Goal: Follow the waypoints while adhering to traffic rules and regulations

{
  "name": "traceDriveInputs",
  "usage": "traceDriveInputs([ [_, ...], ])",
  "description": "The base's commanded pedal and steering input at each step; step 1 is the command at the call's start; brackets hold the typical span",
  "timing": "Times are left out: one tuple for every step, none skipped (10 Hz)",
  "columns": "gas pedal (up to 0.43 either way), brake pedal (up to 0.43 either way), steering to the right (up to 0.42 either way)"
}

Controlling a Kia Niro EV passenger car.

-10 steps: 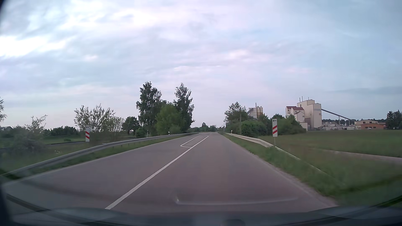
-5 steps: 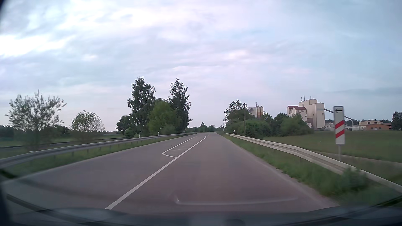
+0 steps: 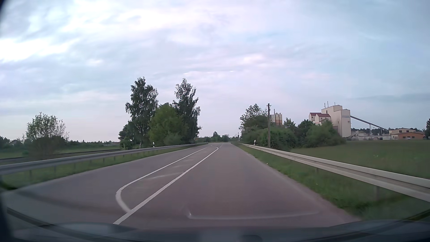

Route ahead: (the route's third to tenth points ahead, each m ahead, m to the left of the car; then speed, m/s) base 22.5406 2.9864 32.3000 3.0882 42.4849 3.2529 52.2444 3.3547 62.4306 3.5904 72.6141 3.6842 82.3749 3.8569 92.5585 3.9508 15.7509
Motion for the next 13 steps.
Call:
traceDriveInputs([
  [0.169,0.000,0.003],
  [0.169,0.000,0.003],
  [0.169,0.000,0.003],
  [0.169,0.000,0.003],
  [0.169,0.000,0.003],
  [0.169,0.000,0.002],
  [0.169,0.000,0.002],
  [0.169,0.000,0.002],
  [0.169,0.000,0.001],
  [0.169,0.000,0.000],
  [0.169,0.000,-0.002],
  [0.169,0.000,-0.003],
  [0.169,0.000,-0.003],
])
